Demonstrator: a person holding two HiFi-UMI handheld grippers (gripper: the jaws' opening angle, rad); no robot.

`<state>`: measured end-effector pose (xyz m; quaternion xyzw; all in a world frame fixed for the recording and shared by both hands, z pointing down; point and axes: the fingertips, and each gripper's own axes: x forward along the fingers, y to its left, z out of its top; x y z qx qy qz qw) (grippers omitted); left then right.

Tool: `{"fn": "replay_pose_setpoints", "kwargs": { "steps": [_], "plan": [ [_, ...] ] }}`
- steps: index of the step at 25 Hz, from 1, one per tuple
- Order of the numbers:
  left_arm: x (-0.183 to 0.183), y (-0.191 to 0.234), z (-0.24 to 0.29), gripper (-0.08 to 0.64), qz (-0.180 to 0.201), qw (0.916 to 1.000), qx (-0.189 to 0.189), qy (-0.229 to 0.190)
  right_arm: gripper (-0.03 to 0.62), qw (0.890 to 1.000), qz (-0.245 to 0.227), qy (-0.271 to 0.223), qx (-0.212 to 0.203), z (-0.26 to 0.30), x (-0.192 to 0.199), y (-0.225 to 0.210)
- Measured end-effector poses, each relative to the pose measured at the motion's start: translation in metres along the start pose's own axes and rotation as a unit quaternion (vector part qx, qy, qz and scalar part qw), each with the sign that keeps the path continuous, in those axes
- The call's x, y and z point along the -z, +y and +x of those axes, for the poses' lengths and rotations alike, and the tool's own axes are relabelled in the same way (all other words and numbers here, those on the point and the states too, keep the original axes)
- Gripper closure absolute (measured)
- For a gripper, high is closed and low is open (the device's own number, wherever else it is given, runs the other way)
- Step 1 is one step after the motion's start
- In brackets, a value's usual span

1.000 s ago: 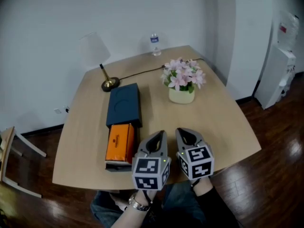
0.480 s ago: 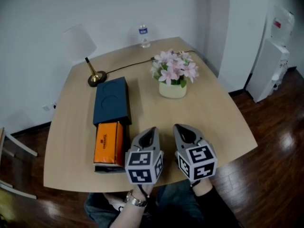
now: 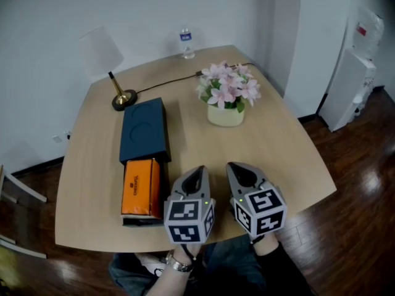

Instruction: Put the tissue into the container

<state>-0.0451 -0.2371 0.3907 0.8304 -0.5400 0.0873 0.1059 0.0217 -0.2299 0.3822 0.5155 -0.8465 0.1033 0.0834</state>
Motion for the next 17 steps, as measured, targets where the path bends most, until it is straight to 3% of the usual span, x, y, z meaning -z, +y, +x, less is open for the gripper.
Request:
{"fn": "replay_pose_setpoints", "kwargs": {
  "steps": [17],
  "plan": [
    [0.001,0.0011,0.0,0.565,0.003,1.0,0.0,0.0,0.601,1.0,-0.001,-0.005,0.0,-0.0012,-0.0014,0.0007]
  ]
}}
